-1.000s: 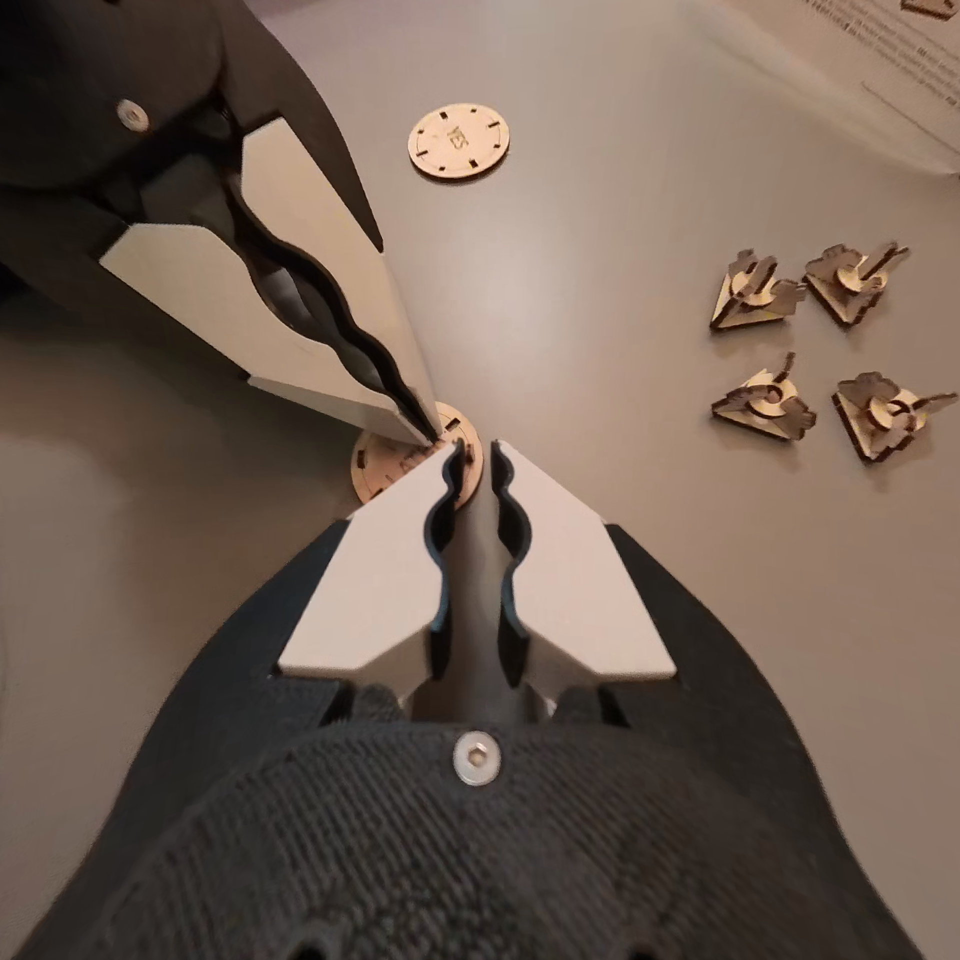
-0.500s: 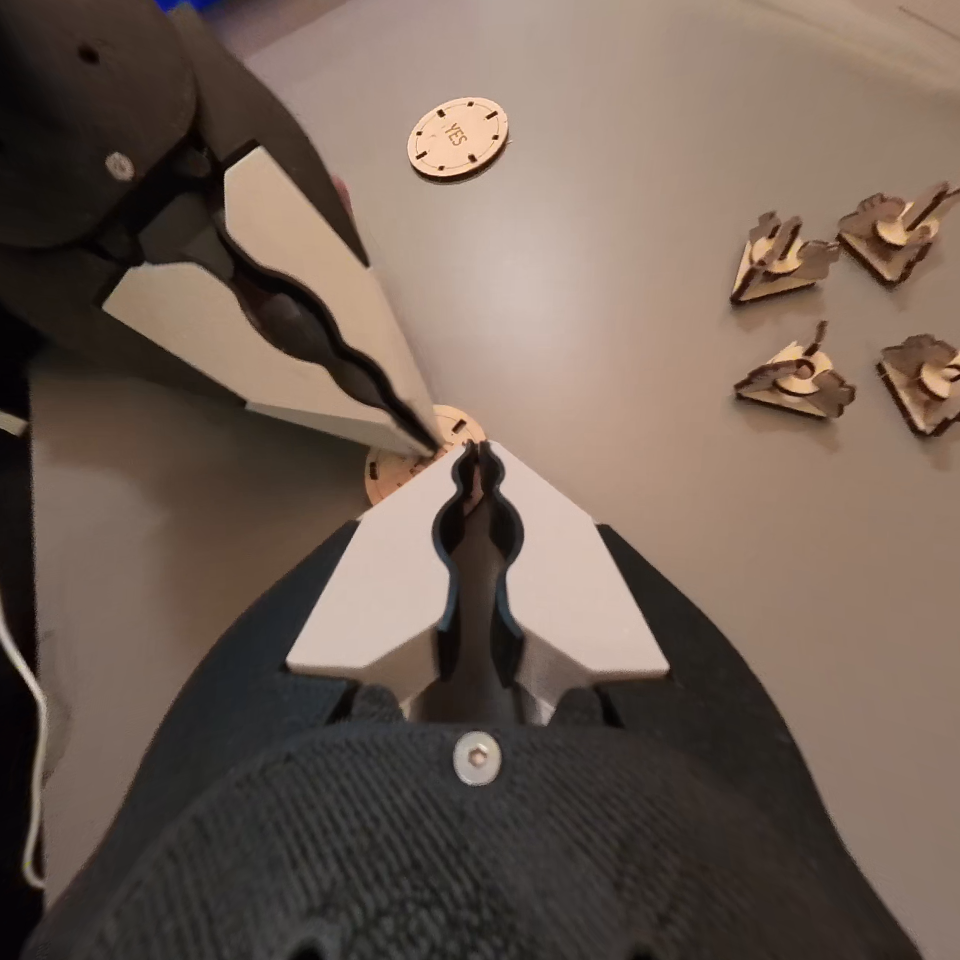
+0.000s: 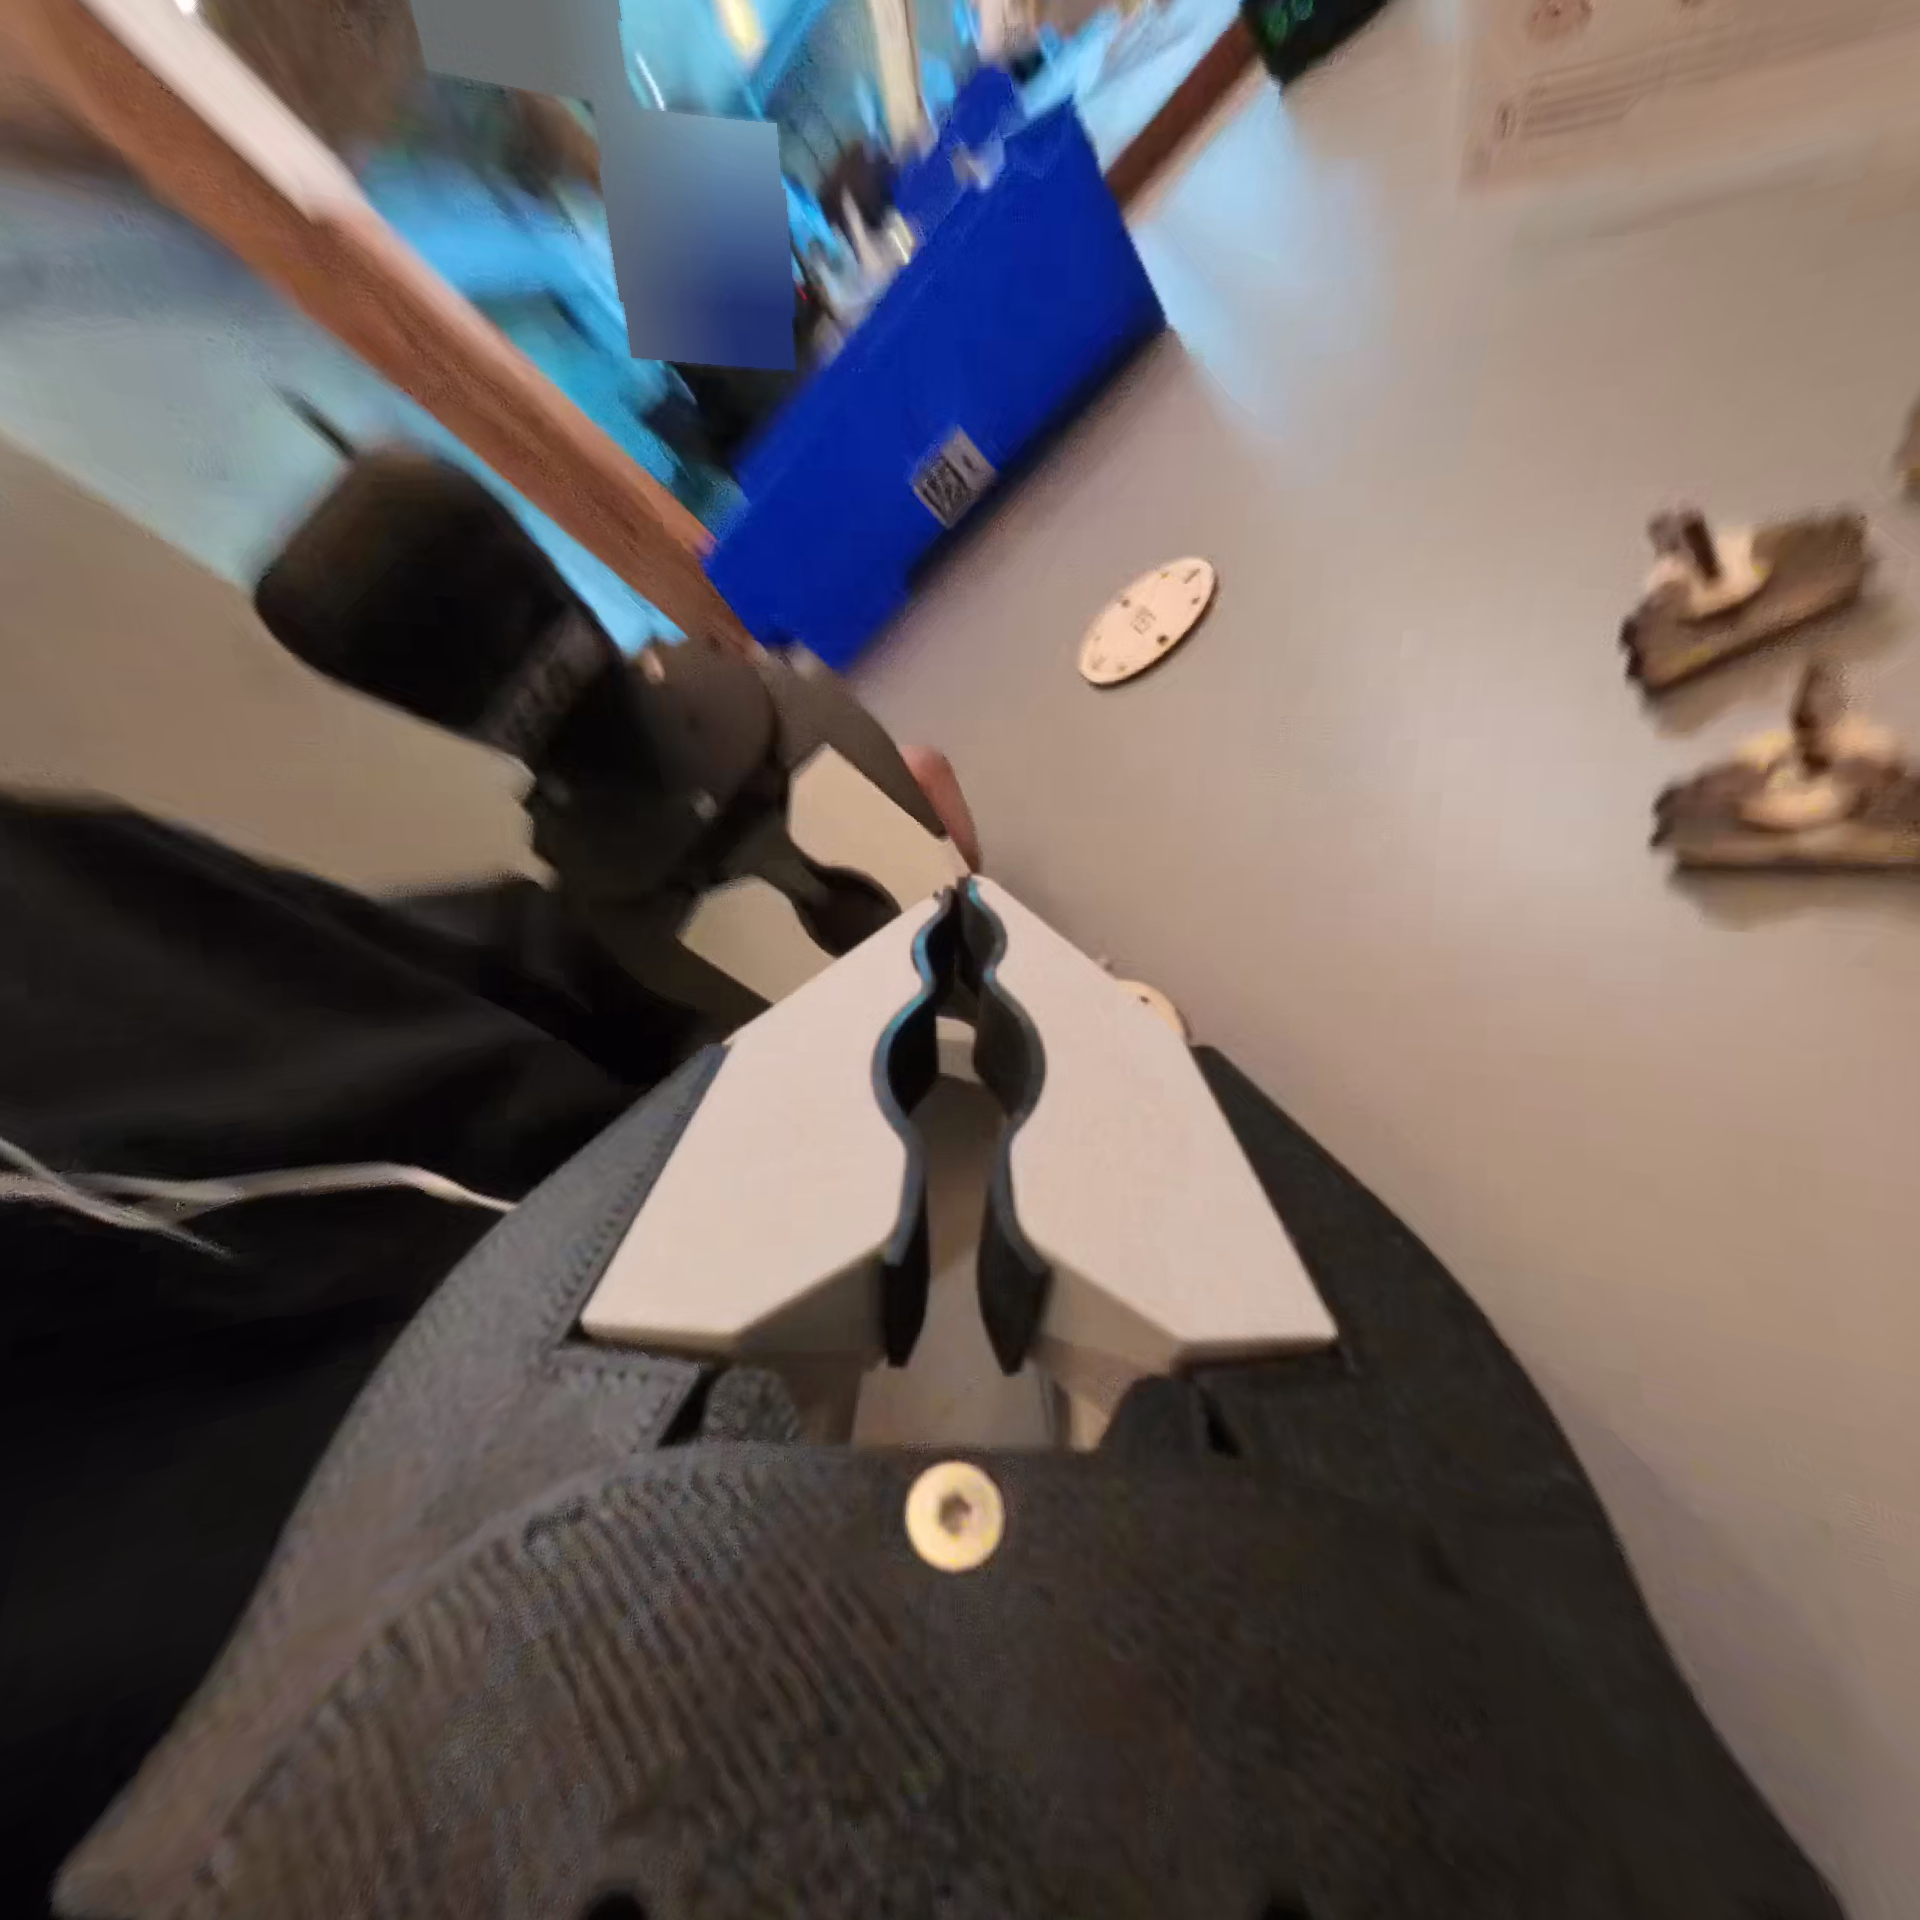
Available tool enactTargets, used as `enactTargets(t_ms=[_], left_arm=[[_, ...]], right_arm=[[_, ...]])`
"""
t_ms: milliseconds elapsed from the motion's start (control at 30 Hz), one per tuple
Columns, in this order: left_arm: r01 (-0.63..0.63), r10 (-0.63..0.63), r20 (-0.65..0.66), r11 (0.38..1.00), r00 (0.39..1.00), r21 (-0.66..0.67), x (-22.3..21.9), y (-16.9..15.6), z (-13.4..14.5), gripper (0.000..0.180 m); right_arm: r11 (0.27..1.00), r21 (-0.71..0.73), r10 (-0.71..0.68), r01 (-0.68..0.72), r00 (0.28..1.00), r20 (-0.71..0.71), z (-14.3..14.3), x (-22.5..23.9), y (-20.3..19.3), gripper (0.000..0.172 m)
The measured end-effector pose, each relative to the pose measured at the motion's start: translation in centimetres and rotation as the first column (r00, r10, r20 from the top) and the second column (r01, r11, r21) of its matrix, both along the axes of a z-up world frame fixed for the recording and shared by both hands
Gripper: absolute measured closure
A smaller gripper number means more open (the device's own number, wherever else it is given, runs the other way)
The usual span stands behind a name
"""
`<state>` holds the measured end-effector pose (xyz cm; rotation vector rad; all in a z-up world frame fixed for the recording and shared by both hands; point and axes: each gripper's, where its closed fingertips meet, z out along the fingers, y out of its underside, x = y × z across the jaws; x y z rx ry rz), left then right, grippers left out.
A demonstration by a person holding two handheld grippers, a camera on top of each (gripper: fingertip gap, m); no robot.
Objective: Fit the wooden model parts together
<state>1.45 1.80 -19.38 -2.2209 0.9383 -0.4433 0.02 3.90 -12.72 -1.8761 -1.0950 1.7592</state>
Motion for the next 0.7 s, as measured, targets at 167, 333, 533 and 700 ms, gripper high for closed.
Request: enactTargets(t_ms=[167,333,533,700], left_arm=[[0.007,-0.006,0.036,1.000,0.999,-0.013,0.1,0.0,0.0,0.176],[0.018,-0.011,0.104,0.997,0.994,-0.073,0.1,-0.2,0.2,0.177],[-0.083,0.099,0.345,0.995,0.933,-0.060,-3.0,1.7,3.9,0.179],[-0.220,0.232,0.363,0.973,0.903,-0.073,-8.2,3.2,4.0,0.180]], right_arm=[[0.980,0.171,-0.118,0.098,0.987,0.111,-1.6,0.9,2.0,0.172],[0.985,0.144,-0.103,0.092,0.992,0.071,-1.0,0.9,2.0,0.172],[0.991,0.095,-0.091,0.092,0.996,-0.014,0.2,1.3,2.2,0.172],[0.992,0.088,-0.084,0.085,0.996,-0.011,0.1,1.2,2.1,0.172]])
